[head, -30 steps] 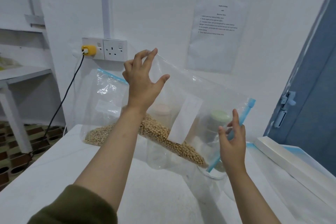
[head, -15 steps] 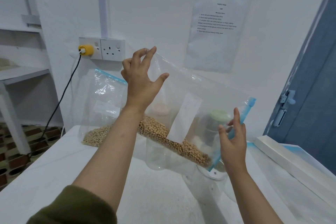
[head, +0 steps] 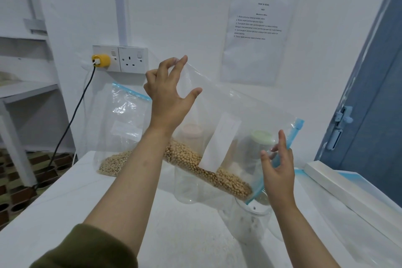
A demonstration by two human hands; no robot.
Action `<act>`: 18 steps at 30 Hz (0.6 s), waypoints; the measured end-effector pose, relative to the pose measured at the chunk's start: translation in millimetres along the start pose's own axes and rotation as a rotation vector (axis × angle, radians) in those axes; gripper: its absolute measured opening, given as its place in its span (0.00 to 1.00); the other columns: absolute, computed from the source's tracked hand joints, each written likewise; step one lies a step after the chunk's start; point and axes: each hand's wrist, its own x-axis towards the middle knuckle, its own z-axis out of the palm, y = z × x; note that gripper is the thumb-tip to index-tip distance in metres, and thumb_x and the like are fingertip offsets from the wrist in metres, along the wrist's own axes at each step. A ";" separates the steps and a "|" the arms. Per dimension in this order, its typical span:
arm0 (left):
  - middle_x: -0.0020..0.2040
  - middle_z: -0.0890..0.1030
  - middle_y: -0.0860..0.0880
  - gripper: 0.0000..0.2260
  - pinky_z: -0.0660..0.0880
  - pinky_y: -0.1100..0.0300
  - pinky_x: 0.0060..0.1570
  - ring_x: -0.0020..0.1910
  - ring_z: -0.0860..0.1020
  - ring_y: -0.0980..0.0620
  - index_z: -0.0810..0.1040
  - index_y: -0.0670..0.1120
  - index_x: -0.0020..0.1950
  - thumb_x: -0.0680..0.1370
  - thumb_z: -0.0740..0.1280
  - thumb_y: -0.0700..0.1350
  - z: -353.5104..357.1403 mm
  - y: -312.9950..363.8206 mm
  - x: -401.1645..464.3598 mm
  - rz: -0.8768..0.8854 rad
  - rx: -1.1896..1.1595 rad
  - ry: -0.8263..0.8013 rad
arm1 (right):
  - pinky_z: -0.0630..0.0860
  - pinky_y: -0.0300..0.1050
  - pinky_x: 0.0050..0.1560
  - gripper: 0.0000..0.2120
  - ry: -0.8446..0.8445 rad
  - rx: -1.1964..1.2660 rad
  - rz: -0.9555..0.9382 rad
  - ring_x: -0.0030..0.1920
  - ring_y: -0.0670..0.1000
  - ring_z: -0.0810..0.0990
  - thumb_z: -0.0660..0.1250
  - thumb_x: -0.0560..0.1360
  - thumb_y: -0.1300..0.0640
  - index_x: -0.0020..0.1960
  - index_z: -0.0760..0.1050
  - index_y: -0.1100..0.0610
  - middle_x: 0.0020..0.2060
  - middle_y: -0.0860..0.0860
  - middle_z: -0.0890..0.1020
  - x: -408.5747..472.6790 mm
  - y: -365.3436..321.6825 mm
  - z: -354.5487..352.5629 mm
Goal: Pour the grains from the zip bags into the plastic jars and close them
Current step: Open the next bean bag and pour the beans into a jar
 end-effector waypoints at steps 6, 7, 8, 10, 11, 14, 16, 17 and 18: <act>0.67 0.71 0.50 0.31 0.59 0.57 0.59 0.62 0.63 0.48 0.72 0.52 0.73 0.71 0.74 0.57 -1.1 0.0 -0.6 -0.003 0.002 -0.001 | 0.69 0.35 0.58 0.31 0.006 0.007 -0.005 0.52 0.41 0.73 0.64 0.81 0.57 0.77 0.57 0.37 0.48 0.46 0.70 0.6 -0.5 0.0; 0.67 0.71 0.50 0.31 0.60 0.57 0.59 0.62 0.64 0.47 0.72 0.52 0.73 0.71 0.74 0.57 -1.2 -0.2 -0.7 -0.005 0.004 -0.004 | 0.69 0.35 0.58 0.31 0.007 0.006 -0.006 0.52 0.41 0.73 0.64 0.81 0.57 0.77 0.57 0.37 0.49 0.46 0.70 0.7 -0.3 0.1; 0.67 0.71 0.50 0.31 0.61 0.56 0.59 0.62 0.64 0.46 0.72 0.52 0.73 0.71 0.74 0.57 -1.3 -0.5 -0.8 -0.007 0.004 -0.005 | 0.70 0.35 0.58 0.31 0.008 0.006 -0.005 0.52 0.41 0.73 0.64 0.81 0.57 0.77 0.57 0.37 0.49 0.47 0.70 0.8 -0.3 0.4; 0.67 0.71 0.51 0.31 0.63 0.54 0.60 0.62 0.65 0.46 0.72 0.52 0.73 0.71 0.73 0.57 -1.4 -0.9 -1.0 -0.009 -0.002 -0.004 | 0.69 0.35 0.58 0.31 0.011 0.012 -0.005 0.52 0.41 0.73 0.64 0.81 0.57 0.77 0.58 0.37 0.49 0.47 0.70 0.8 -0.7 0.5; 0.67 0.71 0.51 0.31 0.64 0.53 0.60 0.62 0.65 0.46 0.72 0.52 0.73 0.71 0.73 0.57 -1.5 -1.0 -1.1 -0.010 -0.004 -0.002 | 0.69 0.34 0.58 0.31 0.010 0.017 -0.004 0.52 0.41 0.73 0.64 0.81 0.57 0.77 0.58 0.37 0.49 0.48 0.70 0.6 -1.1 0.6; 0.67 0.71 0.51 0.31 0.63 0.54 0.60 0.61 0.65 0.46 0.72 0.52 0.73 0.71 0.73 0.57 -1.6 -1.9 -1.3 -0.013 -0.002 0.002 | 0.69 0.31 0.56 0.30 0.013 0.027 -0.007 0.51 0.40 0.73 0.64 0.81 0.58 0.77 0.58 0.38 0.50 0.49 0.70 0.1 -1.9 0.5; 0.66 0.71 0.51 0.31 0.62 0.54 0.59 0.61 0.65 0.47 0.72 0.52 0.73 0.71 0.73 0.57 -1.4 -2.4 -1.3 -0.014 -0.002 0.003 | 0.69 0.30 0.55 0.31 0.015 0.021 -0.006 0.51 0.39 0.73 0.64 0.81 0.58 0.77 0.58 0.38 0.50 0.49 0.70 0.8 -1.9 1.1; 0.66 0.71 0.51 0.31 0.62 0.54 0.59 0.61 0.64 0.47 0.72 0.52 0.73 0.71 0.73 0.58 -1.2 -2.7 -1.3 -0.013 -0.002 0.004 | 0.69 0.29 0.55 0.31 0.015 0.015 -0.005 0.51 0.39 0.73 0.64 0.81 0.58 0.77 0.58 0.37 0.50 0.49 0.70 1.0 -1.8 1.4; 0.66 0.71 0.51 0.31 0.62 0.54 0.59 0.61 0.64 0.47 0.72 0.52 0.73 0.71 0.73 0.58 -1.1 -3.0 -1.1 -0.012 -0.002 0.003 | 0.69 0.28 0.54 0.31 0.015 0.012 -0.004 0.51 0.39 0.73 0.64 0.81 0.58 0.77 0.58 0.37 0.49 0.49 0.70 1.3 -1.6 1.7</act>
